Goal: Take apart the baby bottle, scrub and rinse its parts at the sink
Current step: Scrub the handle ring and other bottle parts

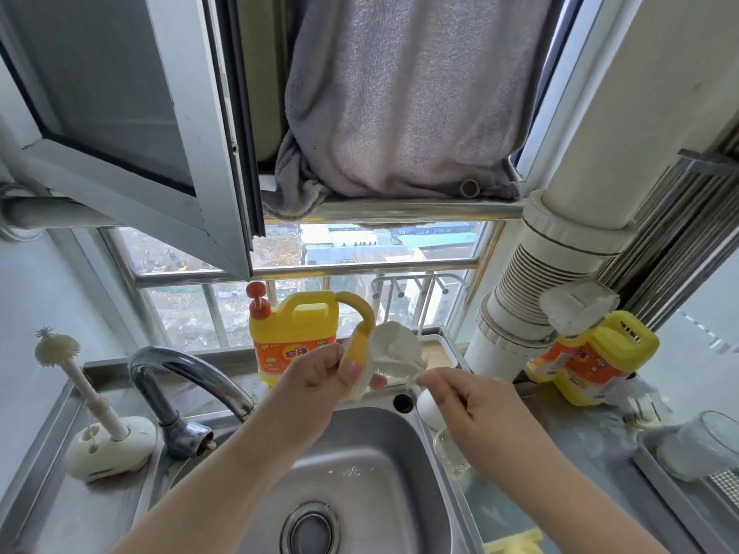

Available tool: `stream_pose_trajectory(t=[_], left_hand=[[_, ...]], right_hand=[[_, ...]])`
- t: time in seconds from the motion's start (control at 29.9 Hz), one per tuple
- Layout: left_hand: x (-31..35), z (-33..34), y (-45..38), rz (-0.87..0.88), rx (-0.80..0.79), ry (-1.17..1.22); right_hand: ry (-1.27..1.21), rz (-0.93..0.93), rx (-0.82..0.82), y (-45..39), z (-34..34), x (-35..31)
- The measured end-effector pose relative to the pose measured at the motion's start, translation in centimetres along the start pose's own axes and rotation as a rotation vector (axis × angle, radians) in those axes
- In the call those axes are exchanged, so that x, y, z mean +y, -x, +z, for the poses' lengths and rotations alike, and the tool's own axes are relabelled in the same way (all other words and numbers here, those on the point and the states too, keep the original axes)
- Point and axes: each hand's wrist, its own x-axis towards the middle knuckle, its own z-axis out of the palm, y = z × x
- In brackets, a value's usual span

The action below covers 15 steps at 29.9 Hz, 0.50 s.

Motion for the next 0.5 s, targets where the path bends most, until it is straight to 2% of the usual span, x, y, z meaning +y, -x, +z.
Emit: stream_pose_trajectory(t=[0.1, 0.23, 0.3, 0.4, 0.5], left_hand=[[-0.1, -0.3, 0.1, 0.021, -0.029, -0.066], [0.3, 1.0, 1.1, 0.058, -0.189, -0.091], [0.7, 1.1, 1.2, 0.061, -0.125, -0.074], [0.6, 0.2, 0.5, 0.038, 0.024, 0.058], [0.3, 0.0, 0.6, 0.004, 0.032, 0.101]], right_hand=[[0.021, -0.013, 0.025, -0.7, -0.6, -0.9], [0.032, 0.003, 0.09, -3.6, -2.3, -2.9], [0.016, 0.01, 0.089, -3.6, -2.6, -3.0], [-0.052, 0.021, -0.012, -1.2, -1.5, -2.3], [-0.099, 0.083, -0.004, -0.1, -0.2, -0.7]])
